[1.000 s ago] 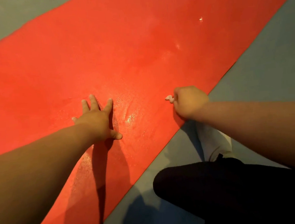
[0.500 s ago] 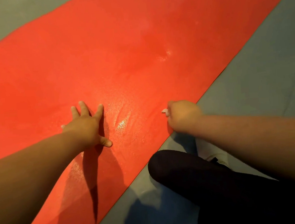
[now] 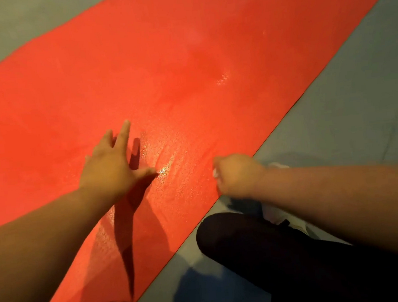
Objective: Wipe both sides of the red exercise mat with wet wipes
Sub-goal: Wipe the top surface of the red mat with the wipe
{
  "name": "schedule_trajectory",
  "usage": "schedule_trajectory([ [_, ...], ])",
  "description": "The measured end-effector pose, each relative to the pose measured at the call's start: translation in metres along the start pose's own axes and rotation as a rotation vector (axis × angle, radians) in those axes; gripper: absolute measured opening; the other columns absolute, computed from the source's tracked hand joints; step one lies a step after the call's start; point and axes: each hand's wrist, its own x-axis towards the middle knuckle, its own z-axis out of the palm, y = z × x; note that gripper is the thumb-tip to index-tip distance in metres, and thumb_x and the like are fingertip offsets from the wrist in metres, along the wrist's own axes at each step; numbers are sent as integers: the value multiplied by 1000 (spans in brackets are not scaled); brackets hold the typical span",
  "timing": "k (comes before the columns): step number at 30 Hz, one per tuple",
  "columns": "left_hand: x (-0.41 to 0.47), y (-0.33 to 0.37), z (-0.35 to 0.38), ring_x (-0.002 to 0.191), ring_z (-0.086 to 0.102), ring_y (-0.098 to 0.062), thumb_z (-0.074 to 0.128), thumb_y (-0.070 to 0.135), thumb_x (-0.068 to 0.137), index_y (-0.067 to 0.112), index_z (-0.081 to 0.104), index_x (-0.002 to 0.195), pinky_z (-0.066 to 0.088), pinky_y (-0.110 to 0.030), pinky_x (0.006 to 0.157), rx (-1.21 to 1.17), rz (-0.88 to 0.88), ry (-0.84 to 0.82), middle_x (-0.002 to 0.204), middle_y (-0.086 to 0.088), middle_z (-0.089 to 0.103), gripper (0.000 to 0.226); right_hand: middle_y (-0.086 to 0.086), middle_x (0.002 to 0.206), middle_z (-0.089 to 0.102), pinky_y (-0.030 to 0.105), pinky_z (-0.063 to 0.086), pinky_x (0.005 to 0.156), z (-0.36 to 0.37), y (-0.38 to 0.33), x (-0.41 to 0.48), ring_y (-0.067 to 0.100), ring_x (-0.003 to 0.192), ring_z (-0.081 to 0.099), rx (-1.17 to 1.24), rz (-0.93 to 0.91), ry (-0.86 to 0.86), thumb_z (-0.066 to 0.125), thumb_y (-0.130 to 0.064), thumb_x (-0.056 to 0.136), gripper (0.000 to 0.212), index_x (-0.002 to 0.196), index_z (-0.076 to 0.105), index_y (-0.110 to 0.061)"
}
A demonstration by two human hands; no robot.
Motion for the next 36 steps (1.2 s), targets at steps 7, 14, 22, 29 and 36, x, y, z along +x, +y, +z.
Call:
schedule_trajectory([
  [7, 18, 35, 14, 147, -2, -30, 67, 73, 64, 40, 0, 151, 22, -66, 108, 77, 59, -201, 160, -6, 0, 115, 10, 103, 64, 29, 37, 66, 0, 22, 1, 31, 94, 61, -12, -69, 42, 47, -25, 91, 18, 104, 53, -15],
  [14, 20, 40, 15, 146, -8, -31, 68, 71, 65, 40, 1, 151, 26, -69, 104, 174, 35, -239, 158, -6, -10, 113, 11, 111, 62, 33, 46, 80, -7, 30, 7, 31, 101, 58, -58, -153, -227, 44, -20, 94, 25, 116, 50, -12],
  [22, 25, 51, 12, 145, -13, -37, 71, 74, 60, 41, -10, 150, 27, -60, 110, 170, -32, -364, 157, -12, -22, 125, 6, 95, 64, 29, 39, 62, -36, 107, 32, 29, 90, 62, -32, 77, 137, 52, -23, 90, 16, 105, 52, -18],
  [29, 25, 73, 9, 142, -19, -43, 74, 72, 58, 40, -20, 147, 26, -57, 112, 168, -98, -439, 153, -16, -31, 132, 3, 86, 58, 30, 39, 64, -34, 107, 38, 28, 89, 59, 47, 26, 145, 43, -19, 92, 4, 95, 45, -20],
  [36, 19, 73, 13, 141, -25, -38, 76, 67, 59, 43, -27, 143, 31, -60, 108, 166, -109, -427, 149, -12, -40, 135, 11, 104, 67, 35, 45, 72, -55, 138, 79, 32, 96, 61, 9, 15, 212, 47, -23, 92, 17, 104, 56, -16],
])
